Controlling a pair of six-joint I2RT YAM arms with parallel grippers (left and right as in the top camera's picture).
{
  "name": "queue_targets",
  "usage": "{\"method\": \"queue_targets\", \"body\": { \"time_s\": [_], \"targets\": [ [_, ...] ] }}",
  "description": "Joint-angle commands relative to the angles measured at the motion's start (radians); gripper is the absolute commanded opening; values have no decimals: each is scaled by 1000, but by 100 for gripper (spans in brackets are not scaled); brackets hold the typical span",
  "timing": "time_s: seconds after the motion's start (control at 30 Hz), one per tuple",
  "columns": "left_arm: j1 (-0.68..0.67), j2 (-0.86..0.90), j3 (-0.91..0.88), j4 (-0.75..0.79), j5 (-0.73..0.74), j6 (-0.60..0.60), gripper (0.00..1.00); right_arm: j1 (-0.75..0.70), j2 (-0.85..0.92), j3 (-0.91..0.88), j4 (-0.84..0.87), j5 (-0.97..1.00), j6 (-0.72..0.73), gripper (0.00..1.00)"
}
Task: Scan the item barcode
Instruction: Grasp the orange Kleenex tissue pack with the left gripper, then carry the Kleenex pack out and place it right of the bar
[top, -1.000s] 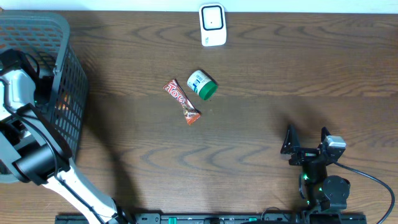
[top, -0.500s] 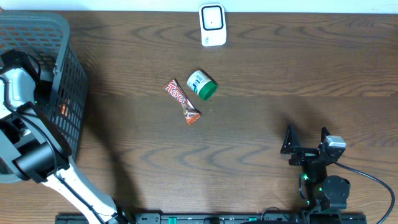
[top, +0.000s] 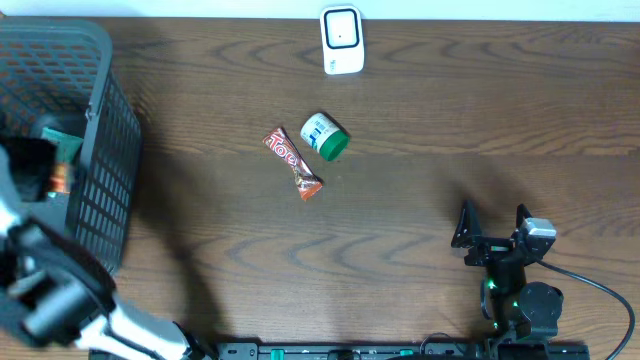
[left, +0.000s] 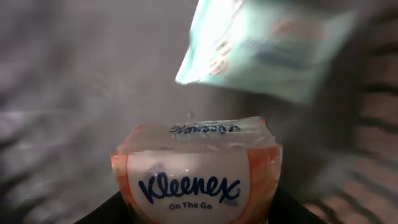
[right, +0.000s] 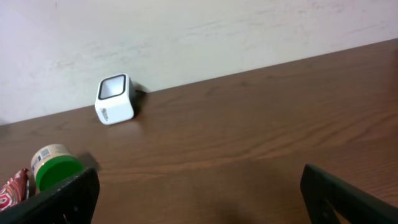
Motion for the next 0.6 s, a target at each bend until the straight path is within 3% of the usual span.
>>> {"method": "queue_targets", "body": {
  "time_s": [0.0, 0.33, 0.57],
  "targets": [
    [10, -182, 3, -7, 23, 21, 52, 20, -5, -1, -4, 6, 8, 99],
    [-77, -578, 3, 76, 319, -61, 52, 20, -5, -1, -3, 6, 8, 99],
    [-431, -642, 3, 130, 331, -109, 52, 20, -5, -1, -4, 6, 8, 99]
  ]
}}
